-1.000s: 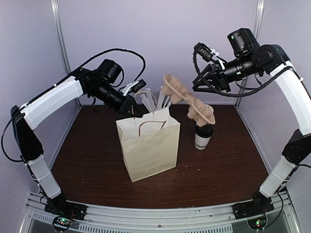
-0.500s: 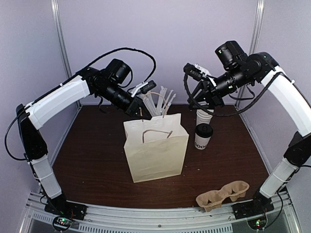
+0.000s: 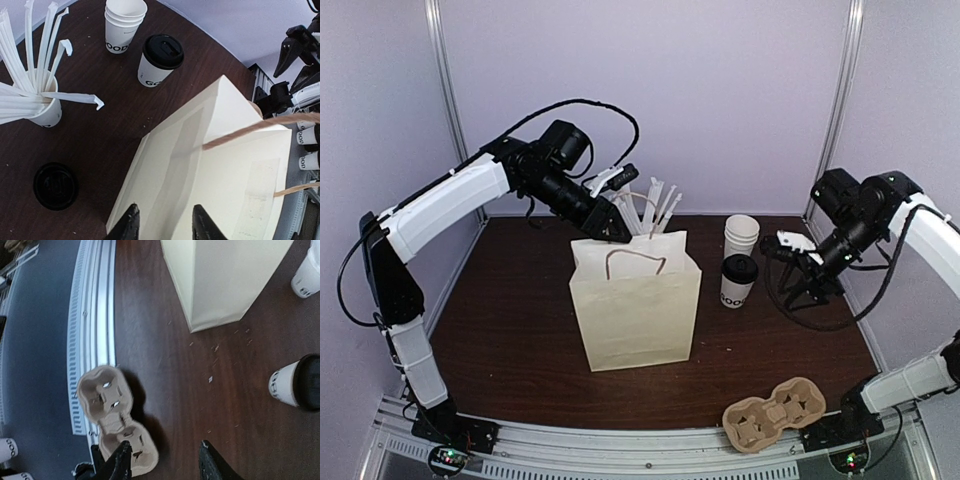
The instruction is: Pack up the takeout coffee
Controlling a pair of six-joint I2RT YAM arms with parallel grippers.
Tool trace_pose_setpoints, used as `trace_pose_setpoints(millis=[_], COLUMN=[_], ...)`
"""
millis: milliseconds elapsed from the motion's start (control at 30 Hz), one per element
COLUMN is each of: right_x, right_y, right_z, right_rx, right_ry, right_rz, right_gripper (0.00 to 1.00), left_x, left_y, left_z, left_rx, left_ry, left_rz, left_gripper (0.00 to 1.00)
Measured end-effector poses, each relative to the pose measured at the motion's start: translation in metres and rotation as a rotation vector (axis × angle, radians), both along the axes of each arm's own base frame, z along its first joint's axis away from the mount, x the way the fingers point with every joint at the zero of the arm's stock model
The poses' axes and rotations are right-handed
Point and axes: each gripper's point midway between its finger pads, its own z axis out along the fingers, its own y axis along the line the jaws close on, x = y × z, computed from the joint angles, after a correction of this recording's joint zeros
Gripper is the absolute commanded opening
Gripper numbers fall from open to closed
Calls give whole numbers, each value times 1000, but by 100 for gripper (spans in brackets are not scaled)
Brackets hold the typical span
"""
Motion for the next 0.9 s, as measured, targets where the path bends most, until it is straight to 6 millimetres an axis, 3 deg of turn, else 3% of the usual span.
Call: trace_pose_setpoints(millis=[167,367,533,700,833,900], right_x=[-47,-85,-82,-74,-70,-71], right_y=[-18,-32,-45,-46,-45,-45], right_z=[-64,-121,-160,-182,-200,-206], right_rx=[-177,-366,-494,-541,-572,-581], right_ry=[107,184,220,199,198,203], right_rz=[172,337,363,371,382,390], right_gripper=[55,56,57,55,46,34], left_x=[6,4,0,0,0,0], left_y=[5,14,19,19,19,19], left_z=[2,17,23,23,22,21], left_rx=[22,2,-13,-19,-19,-19], left_ry=[-34,-81,-94,-96,-96,-96], left_rz=[34,71,87,94,95,95], left_gripper=[46,46,48,49,49,49])
